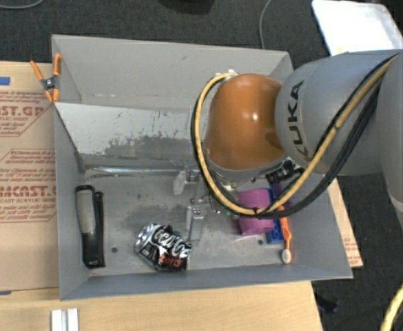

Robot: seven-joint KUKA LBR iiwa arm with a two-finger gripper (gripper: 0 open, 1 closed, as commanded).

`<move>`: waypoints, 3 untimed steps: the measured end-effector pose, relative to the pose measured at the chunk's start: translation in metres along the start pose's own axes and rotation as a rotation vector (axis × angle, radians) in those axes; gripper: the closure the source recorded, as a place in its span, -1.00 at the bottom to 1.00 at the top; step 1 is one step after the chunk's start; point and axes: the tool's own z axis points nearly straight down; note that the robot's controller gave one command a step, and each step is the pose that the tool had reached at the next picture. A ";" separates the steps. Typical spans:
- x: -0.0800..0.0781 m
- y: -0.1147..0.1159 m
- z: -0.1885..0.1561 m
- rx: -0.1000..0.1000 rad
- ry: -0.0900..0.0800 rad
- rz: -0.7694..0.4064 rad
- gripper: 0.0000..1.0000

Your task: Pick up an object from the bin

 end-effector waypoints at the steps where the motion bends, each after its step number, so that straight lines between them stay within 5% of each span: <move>1: -0.002 -0.001 -0.004 -0.001 -0.008 0.001 -1.00; 2: 0.003 -0.005 0.013 -0.001 -0.013 -0.025 -1.00; 3: 0.019 -0.008 0.033 -0.001 -0.006 0.140 -1.00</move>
Offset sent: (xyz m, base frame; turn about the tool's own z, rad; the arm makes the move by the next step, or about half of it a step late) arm -0.0140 -0.0130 -0.0428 -0.0605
